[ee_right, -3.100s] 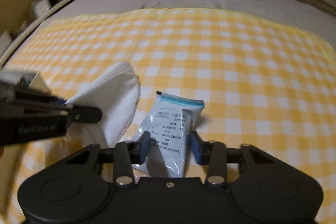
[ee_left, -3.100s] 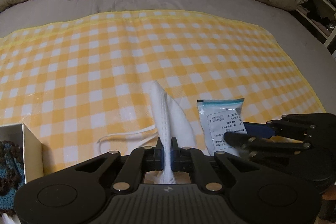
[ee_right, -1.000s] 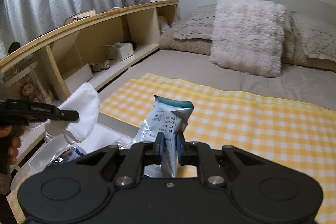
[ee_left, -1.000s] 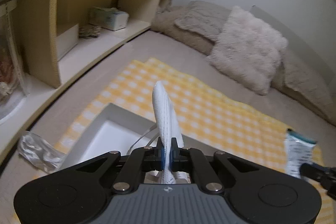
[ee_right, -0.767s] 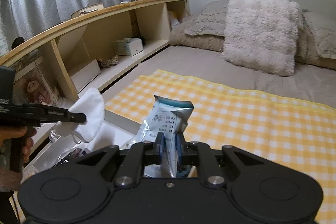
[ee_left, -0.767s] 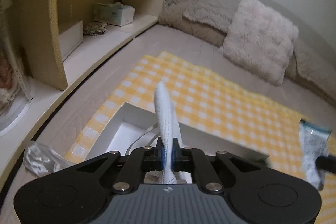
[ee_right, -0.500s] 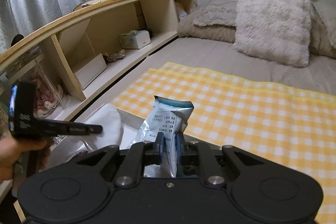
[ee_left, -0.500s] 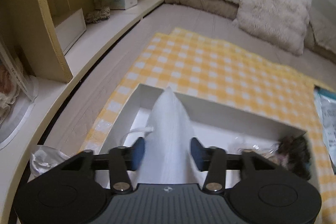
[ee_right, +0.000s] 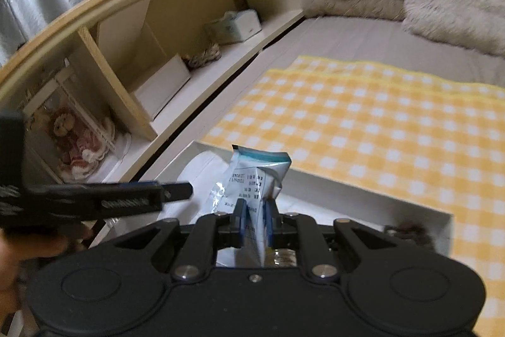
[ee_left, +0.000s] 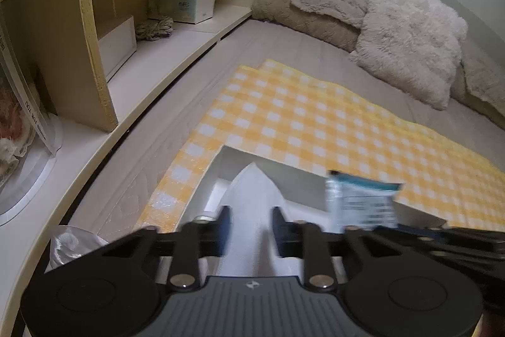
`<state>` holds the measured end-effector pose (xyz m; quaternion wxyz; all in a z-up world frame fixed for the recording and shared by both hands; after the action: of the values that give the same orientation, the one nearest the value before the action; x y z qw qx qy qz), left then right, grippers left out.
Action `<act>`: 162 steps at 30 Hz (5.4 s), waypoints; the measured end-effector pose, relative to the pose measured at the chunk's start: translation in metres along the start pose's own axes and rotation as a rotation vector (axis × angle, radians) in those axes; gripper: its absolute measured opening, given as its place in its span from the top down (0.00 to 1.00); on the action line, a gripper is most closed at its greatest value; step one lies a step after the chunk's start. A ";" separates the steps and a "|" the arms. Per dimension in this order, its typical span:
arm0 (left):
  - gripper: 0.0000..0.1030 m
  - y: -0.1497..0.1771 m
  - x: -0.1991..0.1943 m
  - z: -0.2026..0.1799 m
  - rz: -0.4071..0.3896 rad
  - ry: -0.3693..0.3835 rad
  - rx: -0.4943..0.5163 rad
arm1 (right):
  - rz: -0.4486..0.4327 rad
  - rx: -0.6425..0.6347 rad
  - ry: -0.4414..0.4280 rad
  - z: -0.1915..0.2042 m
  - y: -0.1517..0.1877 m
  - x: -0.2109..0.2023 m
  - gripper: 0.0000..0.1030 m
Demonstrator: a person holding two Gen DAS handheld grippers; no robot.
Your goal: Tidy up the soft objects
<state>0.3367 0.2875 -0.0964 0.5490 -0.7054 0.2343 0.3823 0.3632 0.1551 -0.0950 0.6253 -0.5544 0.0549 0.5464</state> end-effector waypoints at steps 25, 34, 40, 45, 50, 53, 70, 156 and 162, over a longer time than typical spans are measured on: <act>0.75 0.015 0.022 -0.013 0.077 -0.076 0.153 | 0.039 -0.038 0.001 0.013 0.007 0.025 0.60; 0.49 0.018 -0.020 -0.009 0.013 -0.057 0.149 | -0.001 -0.071 0.022 0.019 0.005 -0.009 0.58; 0.34 0.021 -0.051 -0.008 -0.033 -0.039 0.132 | -0.044 -0.065 0.059 0.017 0.003 -0.041 0.48; 0.17 0.022 -0.079 -0.011 -0.072 -0.028 0.133 | -0.071 -0.065 0.091 0.014 0.006 -0.066 0.35; 0.00 0.022 -0.110 -0.017 -0.126 -0.004 0.122 | -0.117 -0.073 0.123 0.014 0.006 -0.096 0.22; 0.00 0.024 -0.132 -0.021 -0.168 0.012 0.115 | -0.150 -0.081 0.140 0.017 0.008 -0.119 0.04; 0.00 0.086 -0.210 -0.055 -0.277 0.089 0.187 | -0.262 -0.122 0.244 0.025 0.049 -0.219 0.00; 0.00 0.187 -0.232 -0.083 -0.299 0.086 0.345 | -0.348 -0.097 0.490 0.037 0.191 -0.295 0.00; 0.00 0.187 -0.232 -0.083 -0.300 0.088 0.348 | -0.348 -0.097 0.490 0.037 0.191 -0.295 0.00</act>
<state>0.0812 0.1343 -0.0139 0.7024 -0.6429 0.2129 0.2191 0.0844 -0.0407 -0.0030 0.6503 -0.7001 0.0823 0.2830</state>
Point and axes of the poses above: each gripper's, at about its wrist camera, not at the fingertips, and x roughly the way its jaws point, z to its left, y to its underside, the point moved 7 cm from there along x, roughly the way its jaws point, and after that the axes turned 5 degrees about z, right-handed, at the moved point
